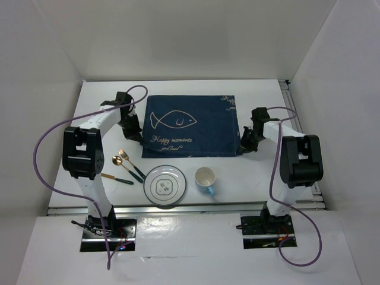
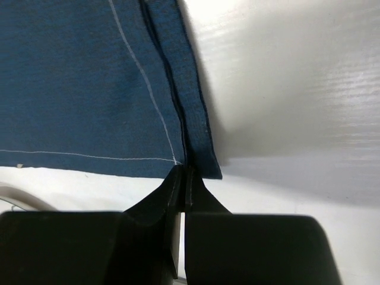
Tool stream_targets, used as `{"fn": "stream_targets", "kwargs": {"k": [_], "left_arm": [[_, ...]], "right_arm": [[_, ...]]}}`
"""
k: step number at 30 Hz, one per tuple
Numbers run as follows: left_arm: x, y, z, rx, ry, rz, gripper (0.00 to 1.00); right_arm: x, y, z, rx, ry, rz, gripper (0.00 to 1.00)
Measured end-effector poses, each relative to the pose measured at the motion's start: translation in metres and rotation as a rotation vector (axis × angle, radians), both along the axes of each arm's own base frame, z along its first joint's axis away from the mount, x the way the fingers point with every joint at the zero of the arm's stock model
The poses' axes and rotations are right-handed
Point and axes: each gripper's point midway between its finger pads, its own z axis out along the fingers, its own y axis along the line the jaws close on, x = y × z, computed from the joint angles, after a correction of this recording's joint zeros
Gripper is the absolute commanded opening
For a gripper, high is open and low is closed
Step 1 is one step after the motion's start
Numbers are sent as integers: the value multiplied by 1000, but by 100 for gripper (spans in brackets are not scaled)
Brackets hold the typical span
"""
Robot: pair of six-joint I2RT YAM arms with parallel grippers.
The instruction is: Set the dinner table for one person
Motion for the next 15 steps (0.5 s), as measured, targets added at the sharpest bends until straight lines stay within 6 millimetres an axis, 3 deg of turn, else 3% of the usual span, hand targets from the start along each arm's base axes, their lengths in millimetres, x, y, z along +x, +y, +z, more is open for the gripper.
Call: {"fn": "stream_targets", "kwargs": {"k": [15], "left_arm": [[4,-6,25,-35,-49,-10,0]], "right_arm": [[22,0,24,-1,-77,-6,0]]}}
